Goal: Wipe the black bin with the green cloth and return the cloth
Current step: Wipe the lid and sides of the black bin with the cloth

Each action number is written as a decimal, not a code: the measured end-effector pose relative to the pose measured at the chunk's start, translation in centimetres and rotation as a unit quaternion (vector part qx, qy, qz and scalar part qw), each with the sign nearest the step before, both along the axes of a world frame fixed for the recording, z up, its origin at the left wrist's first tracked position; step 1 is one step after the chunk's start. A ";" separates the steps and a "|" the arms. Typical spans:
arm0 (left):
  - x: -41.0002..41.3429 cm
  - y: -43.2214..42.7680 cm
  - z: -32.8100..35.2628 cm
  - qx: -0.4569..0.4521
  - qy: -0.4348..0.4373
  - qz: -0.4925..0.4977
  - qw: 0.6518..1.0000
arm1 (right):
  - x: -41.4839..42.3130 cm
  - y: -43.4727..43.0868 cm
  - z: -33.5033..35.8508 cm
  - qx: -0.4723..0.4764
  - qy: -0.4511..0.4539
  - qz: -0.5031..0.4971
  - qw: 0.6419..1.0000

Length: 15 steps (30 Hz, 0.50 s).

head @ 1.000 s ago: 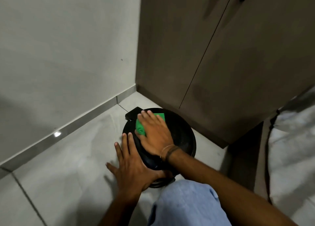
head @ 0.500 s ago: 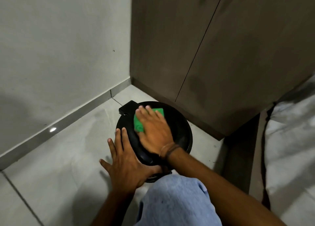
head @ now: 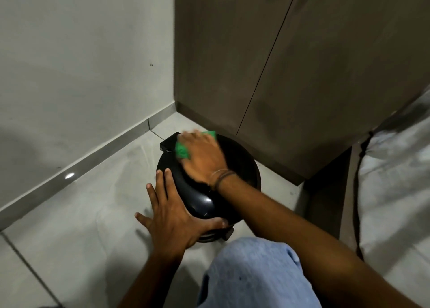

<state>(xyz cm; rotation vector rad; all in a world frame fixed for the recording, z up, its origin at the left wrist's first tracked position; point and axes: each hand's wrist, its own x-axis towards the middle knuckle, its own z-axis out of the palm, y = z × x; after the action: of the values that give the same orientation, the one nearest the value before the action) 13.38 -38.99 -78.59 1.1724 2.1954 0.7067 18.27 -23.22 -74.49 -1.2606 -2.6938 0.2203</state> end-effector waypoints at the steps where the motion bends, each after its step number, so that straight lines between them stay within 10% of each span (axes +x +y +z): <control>1: 0.0 0.0 0.0 -0.001 0.001 0.000 1.000 | -0.6 -1.5 -0.6 0.008 -0.007 0.046 0.999; 7: 0.3 0.1 -0.7 0.033 0.013 0.033 0.999 | 10.8 -9.0 -3.6 0.060 -0.026 0.168 0.984; 15: 0.1 -0.1 0.1 -0.005 -0.028 0.001 1.000 | 13.2 -0.9 -1.7 -0.077 0.164 -0.114 0.977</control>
<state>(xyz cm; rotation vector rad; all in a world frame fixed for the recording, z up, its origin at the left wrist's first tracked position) 13.50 -39.04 -78.51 1.1327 2.1509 0.7205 31.43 -24.16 -76.23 -1.4199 -2.2698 0.5632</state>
